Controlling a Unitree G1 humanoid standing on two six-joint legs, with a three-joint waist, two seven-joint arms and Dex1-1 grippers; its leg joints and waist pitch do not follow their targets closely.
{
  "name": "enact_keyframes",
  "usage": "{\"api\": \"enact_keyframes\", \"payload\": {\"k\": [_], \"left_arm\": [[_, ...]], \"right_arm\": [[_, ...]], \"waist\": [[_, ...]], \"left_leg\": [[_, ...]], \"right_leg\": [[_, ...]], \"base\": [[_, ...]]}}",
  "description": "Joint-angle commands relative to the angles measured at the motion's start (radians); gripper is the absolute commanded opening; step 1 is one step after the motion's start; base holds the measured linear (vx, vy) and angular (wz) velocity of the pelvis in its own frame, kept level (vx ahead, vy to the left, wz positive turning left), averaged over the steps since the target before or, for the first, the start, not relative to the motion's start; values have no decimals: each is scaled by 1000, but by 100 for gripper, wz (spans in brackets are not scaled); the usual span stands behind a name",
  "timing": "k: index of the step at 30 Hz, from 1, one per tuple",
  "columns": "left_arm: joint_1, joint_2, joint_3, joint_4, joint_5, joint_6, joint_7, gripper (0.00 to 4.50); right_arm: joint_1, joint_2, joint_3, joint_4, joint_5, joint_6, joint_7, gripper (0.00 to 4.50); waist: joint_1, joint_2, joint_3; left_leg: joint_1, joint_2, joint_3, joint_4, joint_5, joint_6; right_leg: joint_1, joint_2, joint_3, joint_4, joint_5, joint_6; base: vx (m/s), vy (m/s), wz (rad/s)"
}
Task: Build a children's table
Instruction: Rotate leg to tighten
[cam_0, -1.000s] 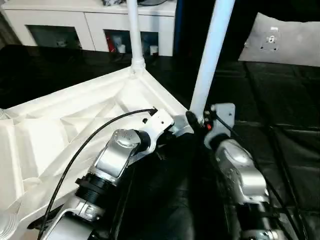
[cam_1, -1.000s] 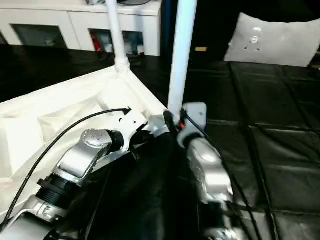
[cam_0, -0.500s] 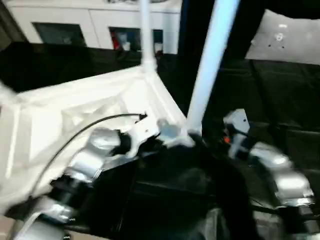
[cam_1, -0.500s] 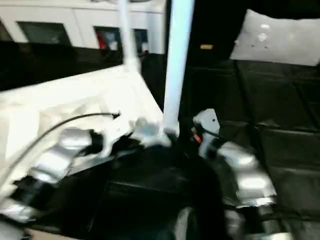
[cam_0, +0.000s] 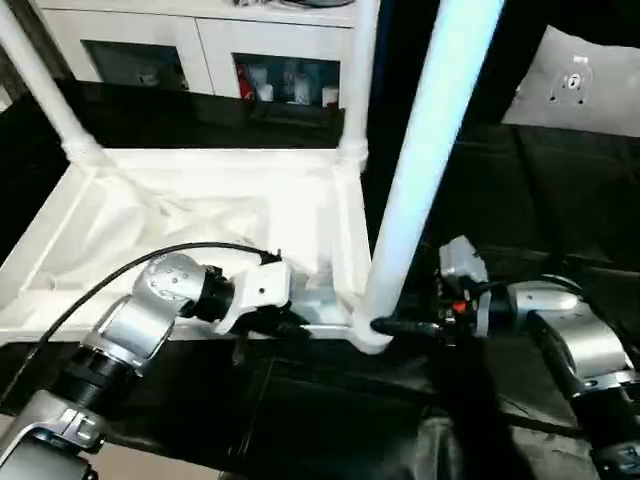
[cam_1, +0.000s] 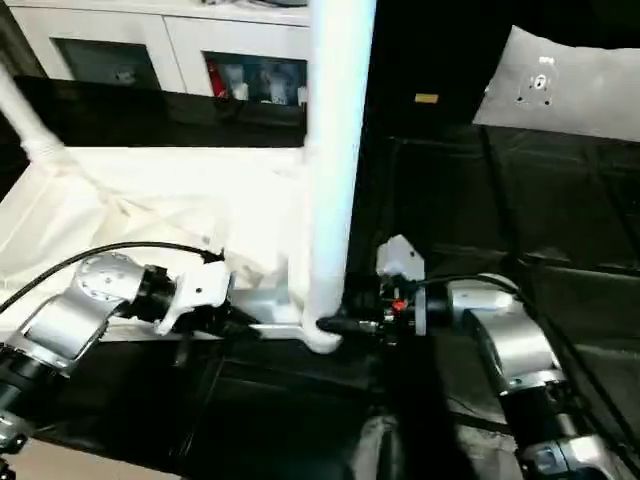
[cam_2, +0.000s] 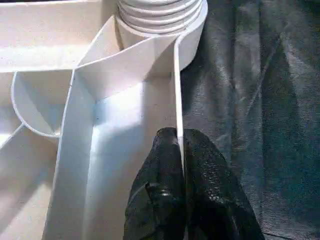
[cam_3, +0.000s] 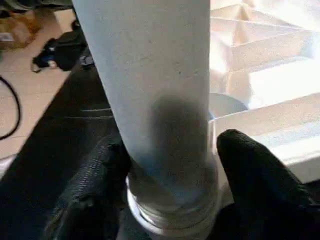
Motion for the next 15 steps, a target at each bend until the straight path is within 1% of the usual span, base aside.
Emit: {"api": "enact_keyframes", "payload": {"k": [1, 2, 4, 8, 11, 15], "left_arm": [[-2, 7, -29, -34, -5, -31, -47, 0], [-2, 8, -31, -35, -7, -31, -50, 0], [-2, 9, -32, -35, -9, -31, -52, 0], [2, 10, -34, -37, -7, -35, -56, 0], [0, 6, -35, -32, -5, -35, -56, 0], [-2, 3, -39, -28, -3, -32, -52, 0]], "right_arm": [[-23, 1, 5, 16, 7, 11, 20, 256], [-27, 2, 6, 25, 8, 9, 24, 256], [-30, 3, 7, 31, 9, 9, 25, 233], [-34, 8, 7, 40, 16, 13, 28, 216], [-35, 11, 8, 44, 20, 17, 34, 212], [-23, 13, 15, 30, 24, 28, 39, 208]], "waist": [[1, -14, -76], [2, -14, -76], [2, -17, -76], [3, -16, -77], [3, -16, -79], [3, -17, -81]], "left_leg": [[-4, 45, 2, -59, 9, 158], [-5, 44, 2, -59, 6, 157], [-6, 43, 3, -58, 4, 153], [-5, 42, 4, -58, -4, 141], [-5, 43, 3, -58, -6, 136], [-5, 42, 3, -57, 3, 138]], "right_leg": [[78, -75, 46, -50, -227, -222], [78, -75, 46, -50, -228, -223], [80, -74, 46, -51, -234, -218], [79, -74, 46, -53, -252, -209], [80, -73, 46, -53, -254, -208], [81, -72, 46, -49, -227, -215]], "base": [[0, 0, 0], [0, 0, 0], [0, 0, 0], [0, 0, 0], [0, 0, 0], [0, 0, 0]]}}
